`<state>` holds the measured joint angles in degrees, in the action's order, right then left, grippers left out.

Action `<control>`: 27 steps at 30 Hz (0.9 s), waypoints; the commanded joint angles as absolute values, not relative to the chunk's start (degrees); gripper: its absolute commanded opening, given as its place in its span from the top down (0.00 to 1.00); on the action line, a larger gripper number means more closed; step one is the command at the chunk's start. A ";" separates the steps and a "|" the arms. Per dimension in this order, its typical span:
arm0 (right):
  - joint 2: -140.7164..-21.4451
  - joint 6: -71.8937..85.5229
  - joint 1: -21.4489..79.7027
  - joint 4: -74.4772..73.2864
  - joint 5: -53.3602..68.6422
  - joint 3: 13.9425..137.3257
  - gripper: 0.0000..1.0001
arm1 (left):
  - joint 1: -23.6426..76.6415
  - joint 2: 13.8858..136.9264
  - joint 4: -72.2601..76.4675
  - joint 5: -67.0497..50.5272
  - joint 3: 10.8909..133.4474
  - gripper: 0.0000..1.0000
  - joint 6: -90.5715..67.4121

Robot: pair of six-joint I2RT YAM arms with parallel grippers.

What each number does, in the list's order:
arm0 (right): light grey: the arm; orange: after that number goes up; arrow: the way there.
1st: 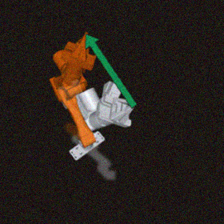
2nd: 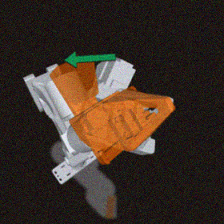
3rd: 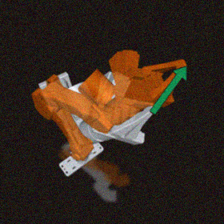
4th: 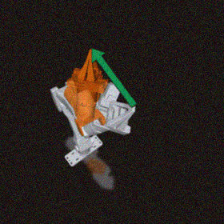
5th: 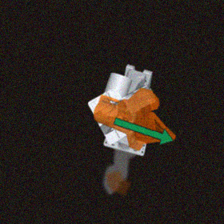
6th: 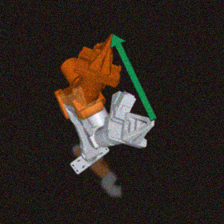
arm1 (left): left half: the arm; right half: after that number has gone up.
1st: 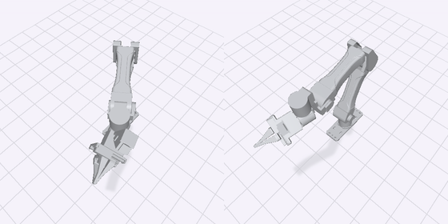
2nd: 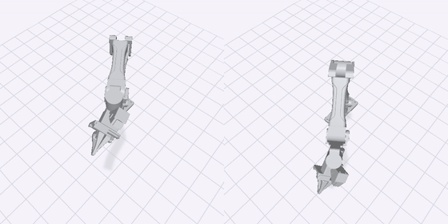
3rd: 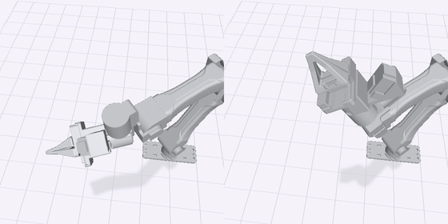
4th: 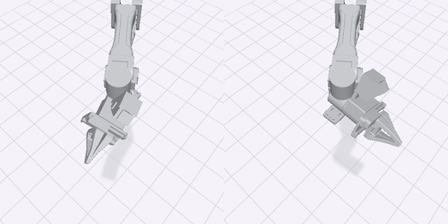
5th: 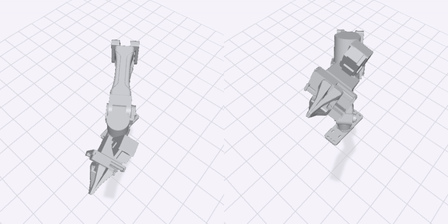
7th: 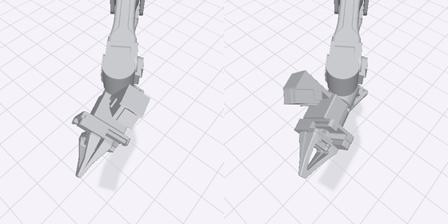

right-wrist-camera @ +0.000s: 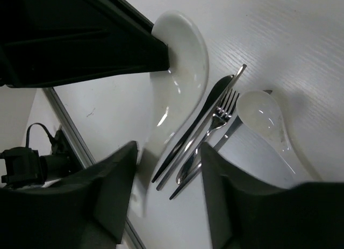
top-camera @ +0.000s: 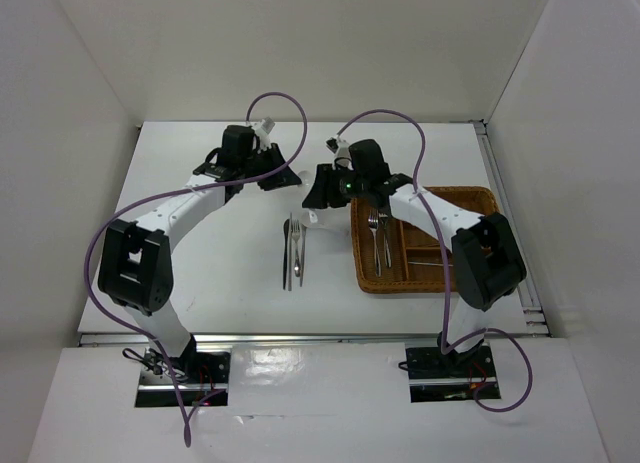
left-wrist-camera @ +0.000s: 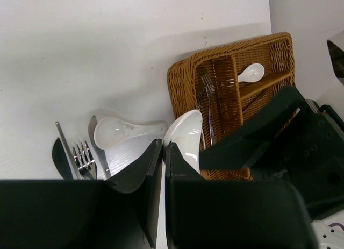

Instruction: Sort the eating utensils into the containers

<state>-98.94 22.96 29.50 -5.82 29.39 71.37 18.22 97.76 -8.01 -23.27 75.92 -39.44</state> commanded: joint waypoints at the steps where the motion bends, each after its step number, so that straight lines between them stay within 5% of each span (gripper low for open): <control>1: -100.28 22.24 29.71 -2.99 28.74 74.88 0.51 | 19.15 98.00 -3.87 -26.63 78.57 0.89 -40.87; 4: -100.28 22.24 29.71 -2.29 29.36 74.88 0.67 | 19.77 98.00 -3.87 -26.63 77.96 0.88 -40.87; 5: -100.89 22.24 29.71 -2.29 29.36 75.40 0.80 | 19.78 98.00 -3.87 -26.63 77.44 0.88 -40.35; 8: -101.51 22.76 29.71 -4.56 28.21 76.63 1.00 | 20.30 98.61 -4.39 -26.63 77.43 0.84 -39.82; 13: -99.16 26.19 27.52 -7.29 19.79 74.37 1.00 | 20.30 99.76 -12.45 -18.05 81.55 0.43 -37.18; 21: -86.06 41.97 11.18 -14.40 -1.37 65.57 1.00 | 18.55 99.23 -18.54 -7.73 83.41 0.27 -34.80; 27: -84.28 55.70 3.09 -27.67 -13.70 65.38 1.00 | 17.14 99.23 -17.93 -8.26 81.47 0.25 -35.33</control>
<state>-84.97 46.11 4.21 -18.94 -4.60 65.12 17.30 99.68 -18.11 -9.32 81.73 -36.10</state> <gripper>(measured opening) 0.042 0.747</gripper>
